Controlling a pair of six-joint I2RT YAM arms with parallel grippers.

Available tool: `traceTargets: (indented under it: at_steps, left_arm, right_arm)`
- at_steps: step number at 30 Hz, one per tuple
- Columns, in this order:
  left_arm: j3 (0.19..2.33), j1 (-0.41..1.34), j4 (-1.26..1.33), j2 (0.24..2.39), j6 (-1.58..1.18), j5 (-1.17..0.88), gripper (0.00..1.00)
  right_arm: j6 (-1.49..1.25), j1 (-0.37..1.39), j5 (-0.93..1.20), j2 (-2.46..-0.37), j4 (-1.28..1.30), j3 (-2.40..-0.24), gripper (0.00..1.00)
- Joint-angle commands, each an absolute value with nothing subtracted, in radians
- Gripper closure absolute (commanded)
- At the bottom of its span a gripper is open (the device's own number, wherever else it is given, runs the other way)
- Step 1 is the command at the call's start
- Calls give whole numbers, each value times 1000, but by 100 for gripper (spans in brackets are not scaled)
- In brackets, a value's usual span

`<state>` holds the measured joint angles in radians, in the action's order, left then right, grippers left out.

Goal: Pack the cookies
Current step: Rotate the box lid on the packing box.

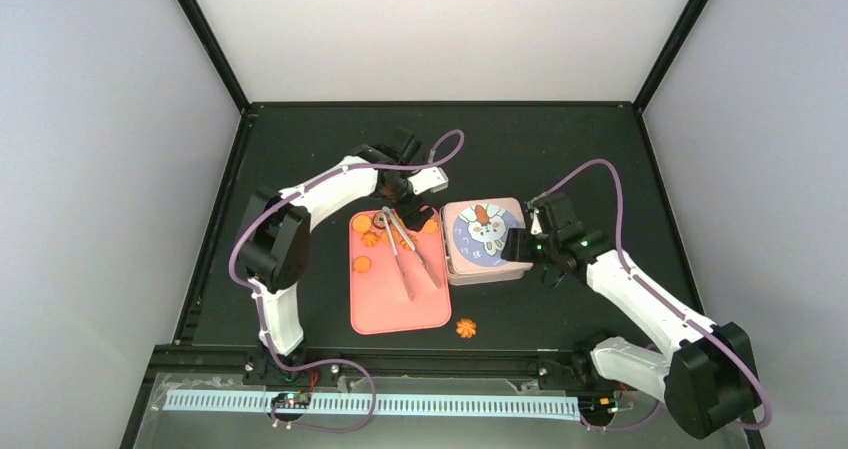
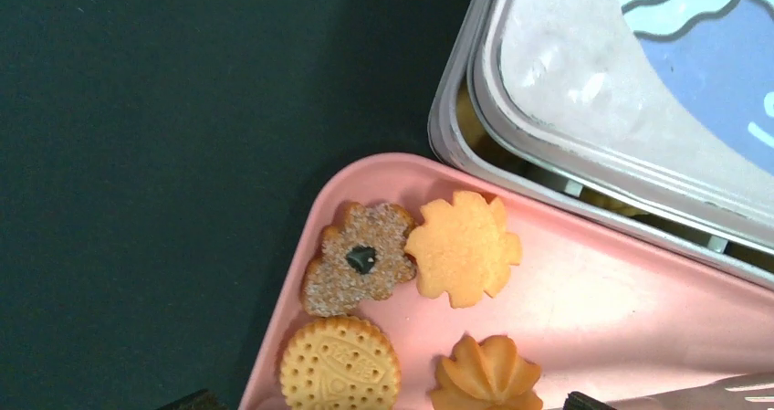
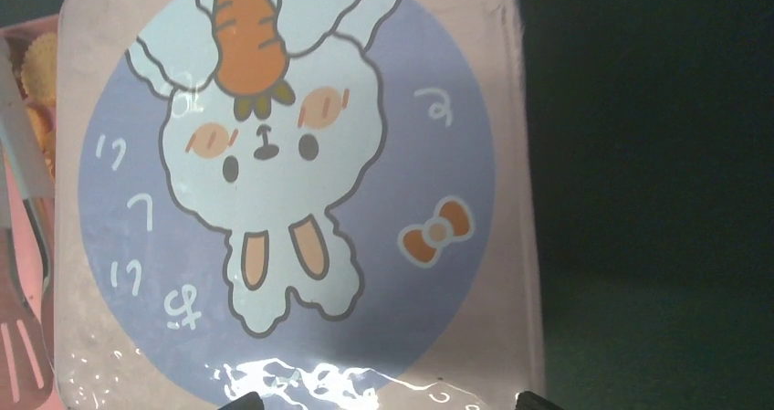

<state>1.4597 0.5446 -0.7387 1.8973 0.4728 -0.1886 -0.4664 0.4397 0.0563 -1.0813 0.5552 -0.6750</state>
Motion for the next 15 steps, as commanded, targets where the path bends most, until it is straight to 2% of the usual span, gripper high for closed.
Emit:
traceTargets:
  at_steps: [1,15]
  left_arm:
    - [1446,550,-710,1866,447,-222,1]
    - [1447,566,-708,1884,457,-224,1]
  right_arm:
    - [-478,440,146,-1093,495,-643,27]
    - [-494,495,160,-1111,488,-691,28]
